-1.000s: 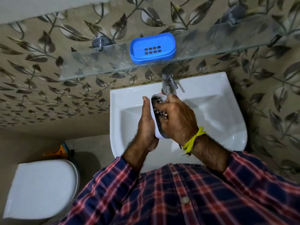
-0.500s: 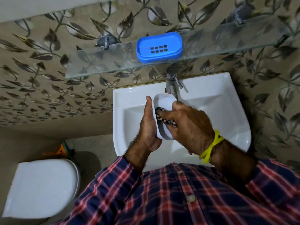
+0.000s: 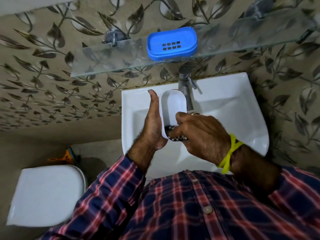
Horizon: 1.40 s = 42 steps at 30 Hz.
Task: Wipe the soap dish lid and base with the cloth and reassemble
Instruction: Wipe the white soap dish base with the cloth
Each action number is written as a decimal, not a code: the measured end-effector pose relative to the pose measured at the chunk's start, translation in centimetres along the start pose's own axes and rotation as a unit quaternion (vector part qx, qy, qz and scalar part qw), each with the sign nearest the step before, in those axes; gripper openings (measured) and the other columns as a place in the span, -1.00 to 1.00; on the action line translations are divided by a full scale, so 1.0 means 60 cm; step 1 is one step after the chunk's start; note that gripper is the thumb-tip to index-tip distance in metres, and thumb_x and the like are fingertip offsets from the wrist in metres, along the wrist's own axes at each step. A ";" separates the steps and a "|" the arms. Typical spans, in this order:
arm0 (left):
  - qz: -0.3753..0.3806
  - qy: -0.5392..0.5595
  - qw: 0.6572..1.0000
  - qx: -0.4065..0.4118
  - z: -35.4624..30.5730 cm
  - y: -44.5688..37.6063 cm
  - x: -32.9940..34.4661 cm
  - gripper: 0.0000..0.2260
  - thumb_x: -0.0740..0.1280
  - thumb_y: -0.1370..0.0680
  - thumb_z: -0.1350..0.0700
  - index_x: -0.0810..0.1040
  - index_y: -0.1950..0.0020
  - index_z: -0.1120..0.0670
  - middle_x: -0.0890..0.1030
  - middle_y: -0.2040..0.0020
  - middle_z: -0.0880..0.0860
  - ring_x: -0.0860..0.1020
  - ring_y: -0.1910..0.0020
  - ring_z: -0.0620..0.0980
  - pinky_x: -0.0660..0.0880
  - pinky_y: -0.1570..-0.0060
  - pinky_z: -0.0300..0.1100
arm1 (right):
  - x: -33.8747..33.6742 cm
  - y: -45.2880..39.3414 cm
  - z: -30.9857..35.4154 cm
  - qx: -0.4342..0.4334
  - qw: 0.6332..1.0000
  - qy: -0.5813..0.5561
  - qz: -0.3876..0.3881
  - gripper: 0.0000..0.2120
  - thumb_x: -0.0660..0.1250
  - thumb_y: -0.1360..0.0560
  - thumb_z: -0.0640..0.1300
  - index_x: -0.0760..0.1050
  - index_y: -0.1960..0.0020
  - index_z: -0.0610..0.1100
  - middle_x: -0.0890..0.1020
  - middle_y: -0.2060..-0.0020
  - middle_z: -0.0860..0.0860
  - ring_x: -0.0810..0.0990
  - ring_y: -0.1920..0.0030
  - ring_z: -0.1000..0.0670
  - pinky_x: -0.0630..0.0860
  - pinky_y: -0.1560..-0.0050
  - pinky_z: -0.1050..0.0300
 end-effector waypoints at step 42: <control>0.042 0.039 0.996 0.073 0.000 0.021 0.021 -0.47 0.15 -0.57 -0.37 0.69 -0.07 0.00 0.73 -0.01 0.08 0.70 -0.07 0.06 0.63 0.00 -0.08 | -0.036 -0.025 0.011 0.050 0.982 -0.119 -0.137 -0.70 0.19 -0.45 -0.01 0.65 -0.04 0.04 0.60 0.00 0.03 0.63 0.03 -0.13 0.56 0.15 0.02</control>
Point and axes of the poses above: each hand's wrist, its own y-axis away from the middle knuckle, its own x-axis out of the palm, z = x × y, the point moved 8 cm from there along -y, towards the middle knuckle
